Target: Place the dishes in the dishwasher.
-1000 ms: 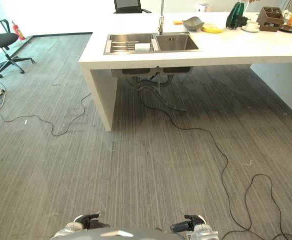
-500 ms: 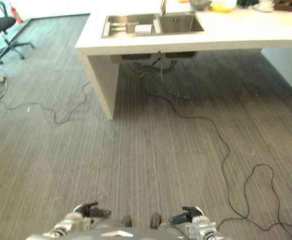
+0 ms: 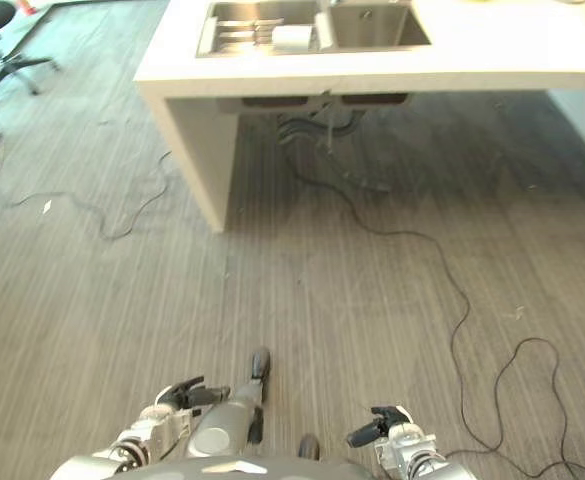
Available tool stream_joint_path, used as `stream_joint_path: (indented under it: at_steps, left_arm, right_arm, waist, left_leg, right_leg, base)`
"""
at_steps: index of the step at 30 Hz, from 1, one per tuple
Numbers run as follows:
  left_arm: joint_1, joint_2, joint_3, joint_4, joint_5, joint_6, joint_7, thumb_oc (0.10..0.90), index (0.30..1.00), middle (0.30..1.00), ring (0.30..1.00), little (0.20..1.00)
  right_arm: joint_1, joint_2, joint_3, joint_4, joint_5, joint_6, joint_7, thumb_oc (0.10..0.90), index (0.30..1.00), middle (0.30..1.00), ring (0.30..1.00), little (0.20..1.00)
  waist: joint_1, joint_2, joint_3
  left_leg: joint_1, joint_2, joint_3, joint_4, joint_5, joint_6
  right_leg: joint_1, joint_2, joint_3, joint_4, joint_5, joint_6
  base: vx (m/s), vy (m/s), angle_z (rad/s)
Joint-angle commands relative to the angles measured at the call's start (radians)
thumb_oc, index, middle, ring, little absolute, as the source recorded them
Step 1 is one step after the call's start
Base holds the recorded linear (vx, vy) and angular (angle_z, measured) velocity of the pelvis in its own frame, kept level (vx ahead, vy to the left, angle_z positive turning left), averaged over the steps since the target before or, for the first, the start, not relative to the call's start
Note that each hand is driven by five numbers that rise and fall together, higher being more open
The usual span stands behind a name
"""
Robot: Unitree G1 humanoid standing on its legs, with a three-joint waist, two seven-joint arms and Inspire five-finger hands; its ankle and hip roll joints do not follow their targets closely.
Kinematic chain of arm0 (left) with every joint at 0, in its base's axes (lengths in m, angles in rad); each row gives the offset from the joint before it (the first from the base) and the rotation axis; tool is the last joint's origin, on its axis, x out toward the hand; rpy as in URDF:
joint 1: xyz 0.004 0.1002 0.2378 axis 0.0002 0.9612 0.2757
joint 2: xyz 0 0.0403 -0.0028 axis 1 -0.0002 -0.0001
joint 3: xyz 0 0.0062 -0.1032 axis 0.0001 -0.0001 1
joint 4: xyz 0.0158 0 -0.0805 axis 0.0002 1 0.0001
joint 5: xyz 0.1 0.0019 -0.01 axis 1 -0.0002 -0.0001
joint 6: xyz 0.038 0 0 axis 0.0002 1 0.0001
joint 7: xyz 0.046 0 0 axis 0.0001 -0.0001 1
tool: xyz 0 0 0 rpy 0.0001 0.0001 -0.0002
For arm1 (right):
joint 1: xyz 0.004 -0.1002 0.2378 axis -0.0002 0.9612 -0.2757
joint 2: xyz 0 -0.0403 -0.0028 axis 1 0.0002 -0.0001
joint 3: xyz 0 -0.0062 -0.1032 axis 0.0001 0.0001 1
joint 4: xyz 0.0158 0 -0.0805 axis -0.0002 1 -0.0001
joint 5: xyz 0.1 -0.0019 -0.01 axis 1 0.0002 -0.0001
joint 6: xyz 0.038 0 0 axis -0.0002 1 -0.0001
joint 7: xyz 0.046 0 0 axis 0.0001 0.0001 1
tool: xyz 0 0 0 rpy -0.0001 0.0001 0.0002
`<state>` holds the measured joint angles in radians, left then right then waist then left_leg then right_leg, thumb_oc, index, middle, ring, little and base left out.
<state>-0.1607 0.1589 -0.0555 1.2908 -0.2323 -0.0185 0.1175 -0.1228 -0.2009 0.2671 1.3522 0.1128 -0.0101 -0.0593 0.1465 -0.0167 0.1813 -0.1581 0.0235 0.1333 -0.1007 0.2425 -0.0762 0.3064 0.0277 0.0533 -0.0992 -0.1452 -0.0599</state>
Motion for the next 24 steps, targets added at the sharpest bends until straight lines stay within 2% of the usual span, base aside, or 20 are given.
stream_joint_path:
  at_steps: [1,2,3,4,5,6,7,8,9,10,11,12,13,14,15,16,17,18,21,24]
  left_arm:
    - [0.013,0.046,-0.05,-0.05,0.049,-0.044,0.071,0.8,0.9,0.9,0.9,0.9]
    - [-0.02,0.062,-0.067,-0.135,0.056,-0.061,0.097,0.8,0.9,0.9,0.9,0.9]
    - [-0.02,0.063,-0.067,-0.136,0.056,-0.061,0.097,0.8,0.9,0.9,0.9,0.9]
    - [-0.043,0.073,-0.079,-0.189,0.066,-0.071,0.118,0.8,0.9,0.9,0.9,0.9]
    - [-0.117,0.124,-0.086,-0.395,0.057,-0.108,0.189,0.8,0.9,0.9,0.9,0.9]
    - [-0.115,0.124,-0.086,-0.397,0.057,-0.107,0.189,0.8,0.9,0.9,0.9,0.9]
    - [-0.019,0.132,-0.058,-0.709,0.058,-0.165,0.275,0.8,0.9,0.9,0.9,0.9]
    - [-0.017,0.131,-0.058,-0.71,0.059,-0.164,0.275,0.8,0.9,0.9,0.9,0.9]
    - [-0.018,0.162,-0.026,-0.884,0.085,-0.168,0.306,0.8,0.9,0.9,0.9,0.9]
    - [-0.017,0.161,-0.025,-0.887,0.086,-0.166,0.306,0.8,0.9,0.9,0.9,0.9]
    - [-0.034,0.179,-0.002,-0.988,0.139,-0.169,0.348,0.8,0.9,0.9,0.9,0.9]
    - [-0.056,0.183,0.0,-1.01,0.159,-0.178,0.381,0.8,0.9,0.9,0.9,0.9]
    - [-0.057,0.182,0.0,-1.01,0.159,-0.178,0.382,0.8,0.9,0.9,0.9,0.9]
    - [-0.111,0.185,0.008,-1.079,0.179,-0.193,0.416,0.8,0.9,0.9,0.9,0.9]
    - [-0.111,0.185,0.008,-1.08,0.179,-0.192,0.416,0.8,0.9,0.9,0.9,0.9]
    - [-0.152,0.195,0.013,-1.145,0.179,-0.214,0.429,0.8,0.9,0.9,0.9,0.9]
    - [-0.151,0.196,0.013,-1.147,0.178,-0.213,0.429,0.8,0.9,0.9,0.9,0.9]
    - [-0.183,0.215,0.0,-1.272,0.2,-0.234,0.401,0.8,0.9,0.9,0.9,0.9]
    - [-0.178,0.24,-0.005,-1.326,0.272,-0.231,0.391,0.8,0.9,0.9,0.9,0.9]
    - [-0.156,0.25,0.002,-1.396,0.314,-0.236,0.372,0.8,0.9,0.9,0.9,0.9]
  right_arm:
    - [-0.016,0.008,0.013,-0.041,-0.012,-0.035,-0.009,0.8,0.9,0.9,0.9,0.9]
    - [-0.009,0.016,0.017,-0.051,-0.011,-0.039,-0.006,0.8,0.9,0.9,0.9,0.9]
    - [-0.008,0.017,0.017,-0.051,-0.011,-0.039,-0.007,0.8,0.9,0.9,0.9,0.9]
    - [-0.009,0.018,0.017,-0.052,-0.011,-0.041,-0.007,0.8,0.9,0.9,0.9,0.9]
    - [-0.04,0.026,0.015,-0.06,-0.002,-0.042,-0.026,0.8,0.9,0.9,0.9,0.9]
    - [-0.039,0.025,0.015,-0.06,-0.002,-0.042,-0.026,0.8,0.9,0.9,0.9,0.9]
    - [0.01,0.037,-0.031,-0.125,0.042,-0.07,-0.057,0.8,0.9,0.9,0.9,0.9]
    - [0.011,0.036,-0.031,-0.125,0.042,-0.07,-0.057,0.8,0.9,0.9,0.9,0.9]
    - [0.04,0.045,-0.053,-0.165,0.05,-0.068,-0.068,0.8,0.9,0.9,0.9,0.9]
    - [0.04,0.045,-0.052,-0.166,0.05,-0.067,-0.068,0.8,0.9,0.9,0.9,0.9]
    - [0.057,0.04,-0.078,-0.17,0.058,-0.07,-0.076,0.8,0.9,0.9,0.9,0.9]
    - [0.074,0.039,-0.08,-0.171,0.062,-0.075,-0.076,0.8,0.9,0.9,0.9,0.9]
    - [0.073,0.039,-0.08,-0.171,0.063,-0.075,-0.076,0.8,0.9,0.9,0.9,0.9]
    - [0.097,0.042,-0.091,-0.176,0.099,-0.086,-0.085,0.8,0.9,0.9,0.9,0.9]
    - [0.096,0.042,-0.09,-0.176,0.099,-0.086,-0.085,0.8,0.9,0.9,0.9,0.9]
    - [0.083,0.025,-0.104,-0.167,0.132,-0.091,-0.088,0.8,0.9,0.9,0.9,0.9]
    - [0.082,0.025,-0.103,-0.166,0.132,-0.091,-0.088,0.8,0.9,0.9,0.9,0.9]
    - [0.109,0.027,-0.075,-0.159,0.105,-0.082,-0.082,0.8,0.9,0.9,0.9,0.9]
    - [0.135,0.026,-0.073,-0.16,0.105,-0.083,-0.076,0.8,0.9,0.9,0.9,0.9]
    - [0.134,0.033,-0.059,-0.139,0.087,-0.074,-0.065,0.8,0.9,0.9,0.9,0.9]
  waist:
    - [0.015,-0.042,-0.055]
    - [0.005,-0.061,-0.071]
    - [0.005,-0.063,-0.072]
    - [0.0,-0.071,-0.079]
    - [-0.01,-0.077,-0.093]
    - [-0.012,-0.082,-0.094]
    - [-0.021,-0.067,-0.064]
    - [-0.023,-0.072,-0.064]
    - [-0.062,-0.033,-0.018]
    - [-0.062,-0.029,-0.019]
    - [-0.095,-0.006,0.001]
    - [-0.115,-0.003,0.008]
    - [-0.117,0.001,0.006]
    - [-0.156,0.002,0.015]
    - [-0.159,0.007,0.015]
    - [-0.181,-0.008,0.004]
    - [-0.184,-0.004,0.005]
    - [-0.206,-0.02,-0.008]
    - [-0.22,-0.021,-0.02]
    - [-0.215,-0.029,-0.047]
  left_leg:
    - [-0.058,-0.018,0.004,0.024,-0.009,0.032]
    - [-0.025,-0.043,0.02,0.021,-0.038,0.05]
    - [-0.026,-0.044,0.021,0.021,-0.039,0.051]
    - [-0.007,-0.055,0.024,0.018,-0.058,0.059]
    - [0.038,-0.059,0.026,0.013,-0.098,0.076]
    - [0.039,-0.066,0.025,0.014,-0.104,0.077]
    - [0.103,-0.051,0.01,0.013,-0.148,0.093]
    - [0.105,-0.058,0.008,0.013,-0.153,0.094]
    - [0.173,-0.038,-0.013,0.013,-0.177,0.11]
    - [0.171,-0.034,-0.014,0.013,-0.175,0.109]
    - [0.217,-0.024,-0.046,0.013,-0.202,0.11]
    - [0.236,-0.03,-0.064,0.013,-0.211,0.105]
    - [0.233,-0.026,-0.066,0.013,-0.209,0.104]
    - [0.274,-0.036,-0.092,0.013,-0.234,0.089]
    - [0.272,-0.031,-0.096,0.013,-0.231,0.087]
    - [0.293,-0.048,-0.118,0.013,-0.253,0.064]
    - [0.297,-0.043,-0.122,0.013,-0.258,0.063]
    - [0.322,-0.051,-0.162,0.013,-0.297,0.048]
    - [0.347,-0.043,-0.171,0.013,-0.325,0.04]
    - [0.373,-0.045,-0.176,0.013,-0.339,0.034]
  right_leg:
    - [0.077,-0.049,-0.011,0.102,-0.036,0.129]
    - [0.052,-0.06,-0.003,0.19,0.043,0.161]
    - [0.052,-0.061,-0.002,0.191,0.041,0.161]
    - [0.035,-0.063,0.001,0.236,0.088,0.182]
    - [-0.03,-0.057,-0.006,0.41,0.225,0.245]
    - [-0.029,-0.063,-0.01,0.415,0.217,0.246]
    - [-0.135,-0.049,-0.063,0.633,0.348,0.299]
    - [-0.133,-0.056,-0.064,0.639,0.34,0.3]
    - [-0.25,-0.076,-0.134,0.839,0.357,0.294]
    - [-0.252,-0.072,-0.135,0.837,0.362,0.293]
    - [-0.347,-0.066,-0.149,0.901,0.272,0.267]
    - [-0.395,-0.061,-0.148,0.864,0.239,0.255]
    - [-0.395,-0.057,-0.152,0.859,0.245,0.253]
    - [-0.446,-0.07,-0.167,0.692,0.142,0.222]
    - [-0.443,-0.066,-0.173,0.682,0.15,0.22]
    - [-0.458,-0.087,-0.153,0.425,0.126,0.204]
    - [-0.443,-0.083,-0.158,0.407,0.128,0.204]
    - [-0.447,-0.091,-0.078,0.196,0.163,0.21]
    - [-0.454,-0.103,-0.044,0.131,0.222,0.228]
    - [-0.414,-0.124,-0.067,0.084,0.268,0.221]
  base:
    - [0.52,0.197,-0.32]
    - [0.25,0.1,-0.15]
    - [0.34,0.145,0.01]
    - [0.33,0.147,0.22]
    - [0.34,0.146,0.25]
    - [0.4,0.206,0.22]
    - [0.19,0.107,-0.01]
    - [0.36,0.243,-0.14]
    - [0.2,0.137,-0.14]
    - [0.43,0.201,0.45]
    - [0.39,0.079,0.75]
    - [0.39,0.079,0.64]
    - [0.46,-0.016,0.28]
    - [0.3,-0.034,0.16]
    - [0.59,-0.126,0.52]
    - [0.3,-0.095,0.67]
    - [0.6,-0.214,1.03]
    - [0.34,-0.118,0.86]
    - [0.33,-0.131,0.72]
    - [0.26,-0.146,0.55]
